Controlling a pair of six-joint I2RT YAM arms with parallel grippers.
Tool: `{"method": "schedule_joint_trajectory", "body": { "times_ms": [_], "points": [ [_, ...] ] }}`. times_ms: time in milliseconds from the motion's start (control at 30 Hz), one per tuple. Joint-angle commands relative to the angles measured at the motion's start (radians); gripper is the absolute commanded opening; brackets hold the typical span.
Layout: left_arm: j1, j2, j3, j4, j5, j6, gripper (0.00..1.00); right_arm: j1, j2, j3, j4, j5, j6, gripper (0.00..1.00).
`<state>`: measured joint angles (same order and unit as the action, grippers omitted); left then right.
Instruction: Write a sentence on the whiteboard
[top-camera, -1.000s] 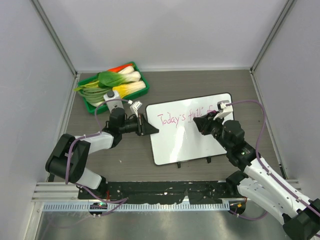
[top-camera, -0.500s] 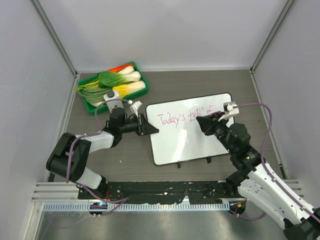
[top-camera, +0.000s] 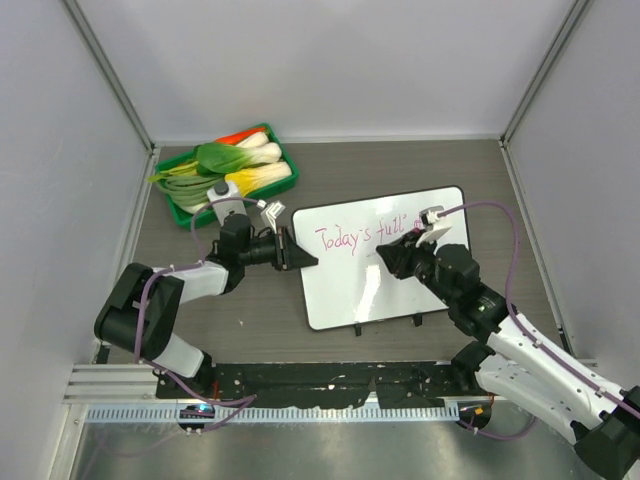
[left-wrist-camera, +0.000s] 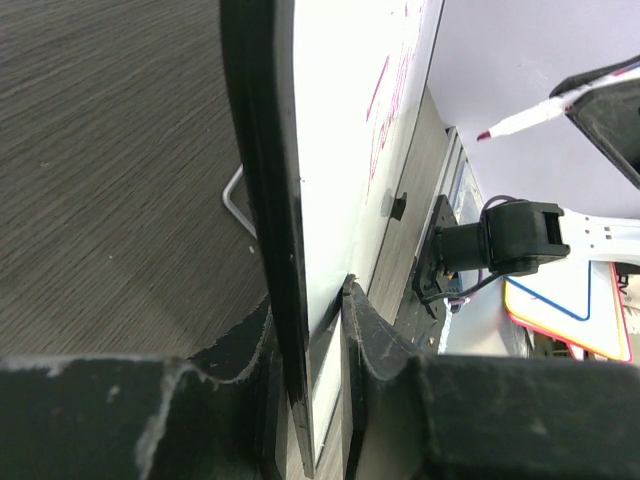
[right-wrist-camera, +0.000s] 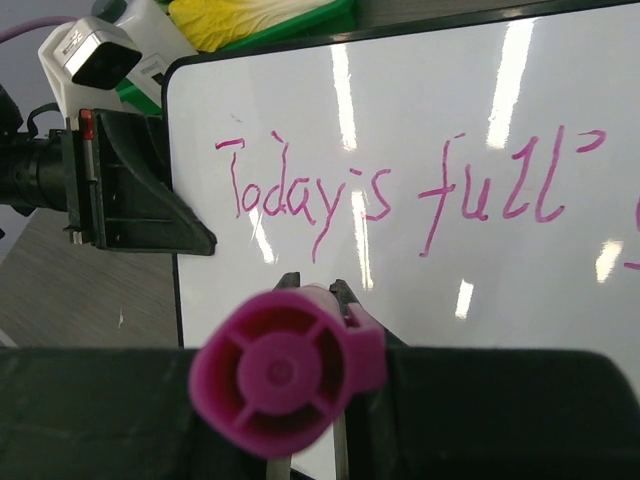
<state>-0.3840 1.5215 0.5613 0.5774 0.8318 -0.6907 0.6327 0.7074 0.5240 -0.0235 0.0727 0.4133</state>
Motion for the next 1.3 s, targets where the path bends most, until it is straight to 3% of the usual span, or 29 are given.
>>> {"method": "schedule_joint_trajectory", "body": {
  "times_ms": [0,600,933,1267],
  "points": [
    [-0.003,0.055,-0.011,-0.125,-0.189,0.174,0.0,0.074,0.014,0.013,0.086,0.082,-0.007,0.01],
    [-0.004,0.04,-0.017,-0.114,-0.174,0.174,0.0,0.082,-0.034,0.045,0.119,0.141,-0.025,0.01],
    [-0.004,0.043,-0.015,-0.113,-0.175,0.174,0.0,0.087,0.003,-0.009,0.135,0.053,-0.002,0.01],
    [-0.009,0.048,-0.012,-0.116,-0.175,0.172,0.0,0.205,0.069,-0.03,0.224,0.157,0.018,0.01]
  ]
}}
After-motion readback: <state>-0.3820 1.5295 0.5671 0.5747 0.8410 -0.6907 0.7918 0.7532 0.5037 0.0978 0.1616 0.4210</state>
